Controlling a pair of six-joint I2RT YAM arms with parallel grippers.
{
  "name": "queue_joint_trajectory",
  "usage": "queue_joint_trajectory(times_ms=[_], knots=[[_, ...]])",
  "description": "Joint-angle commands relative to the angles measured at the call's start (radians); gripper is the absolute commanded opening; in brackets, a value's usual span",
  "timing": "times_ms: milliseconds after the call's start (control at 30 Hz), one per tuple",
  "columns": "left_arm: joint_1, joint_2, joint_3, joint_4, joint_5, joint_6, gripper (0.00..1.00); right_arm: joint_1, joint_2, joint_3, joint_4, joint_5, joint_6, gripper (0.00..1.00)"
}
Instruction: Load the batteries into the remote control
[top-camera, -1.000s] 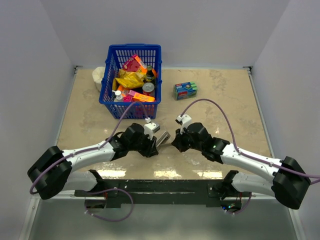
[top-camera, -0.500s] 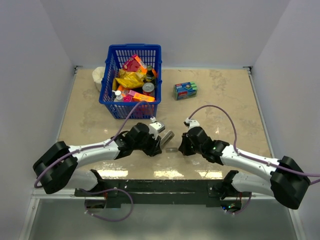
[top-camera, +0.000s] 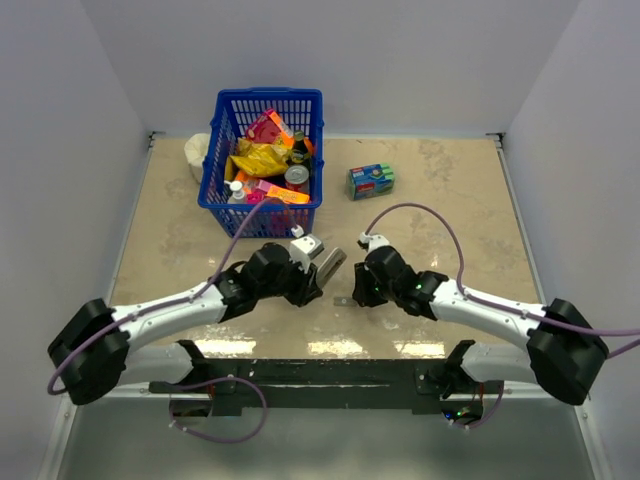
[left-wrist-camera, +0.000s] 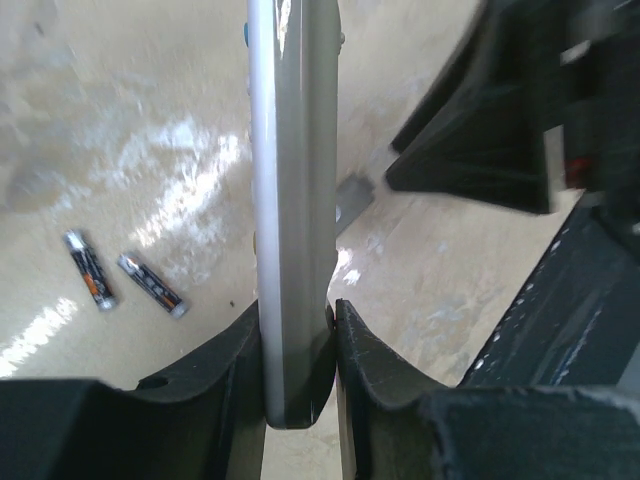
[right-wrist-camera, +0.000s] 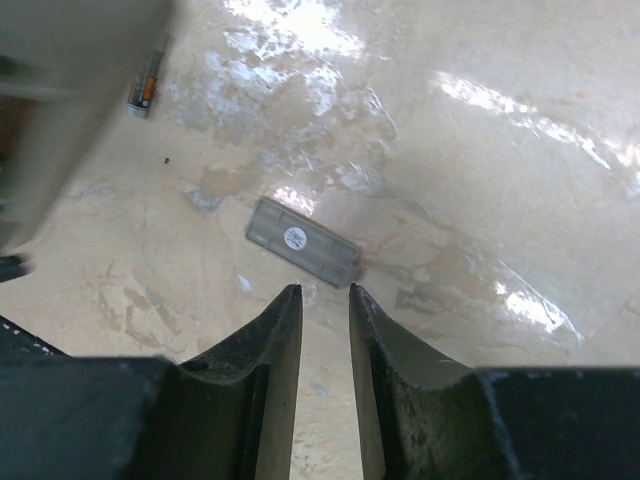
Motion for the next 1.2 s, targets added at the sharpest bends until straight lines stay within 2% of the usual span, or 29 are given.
queue_joint_trajectory(times_ms=[0, 167, 233, 300, 467, 533, 633, 667, 700, 867, 1000, 1167], knots=[[-0.006, -0.187, 0.035, 0.067, -0.071, -0.005, 0.0, -0.004, 0.079, 0.092, -0.013, -0.043, -0.068, 0.3], [-0.005, -0.393, 0.005, 0.045, -0.192, -0.08, 0.0, -0.004, 0.142, 0.163, -0.019, -0.076, -0.054, 0.32], [-0.003, -0.458, -0.018, 0.036, -0.229, -0.105, 0.0, -0.004, 0.13, 0.172, 0.004, -0.054, -0.057, 0.36], [0.0, -0.497, -0.044, 0.021, -0.284, -0.143, 0.0, -0.004, 0.087, 0.171, 0.03, -0.033, -0.059, 0.43], [0.024, -0.626, -0.129, 0.059, -0.354, -0.252, 0.0, -0.004, 0.01, 0.166, 0.131, -0.037, -0.08, 0.48], [0.059, -0.687, -0.193, 0.08, -0.351, -0.3, 0.0, -0.004, 0.002, 0.165, 0.152, -0.036, -0.083, 0.53], [0.125, -0.765, -0.287, 0.137, -0.291, -0.381, 0.0, -0.005, -0.001, 0.168, 0.175, -0.053, -0.103, 0.54], [0.142, -0.784, -0.311, 0.172, -0.25, -0.421, 0.0, -0.005, 0.002, 0.168, 0.18, -0.056, -0.102, 0.57], [0.159, -0.822, -0.357, 0.189, -0.23, -0.439, 0.0, -0.005, 0.013, 0.171, 0.185, -0.054, -0.092, 0.66], [0.187, -0.934, -0.457, 0.286, -0.196, -0.481, 0.0, -0.005, 0.096, 0.22, 0.195, -0.126, -0.072, 0.63], [0.189, -1.009, -0.518, 0.315, -0.17, -0.489, 0.0, 0.004, 0.189, 0.278, 0.177, -0.158, -0.028, 0.64], [0.189, -1.032, -0.526, 0.308, -0.133, -0.467, 0.0, 0.016, 0.203, 0.309, 0.201, -0.14, 0.049, 0.64]])
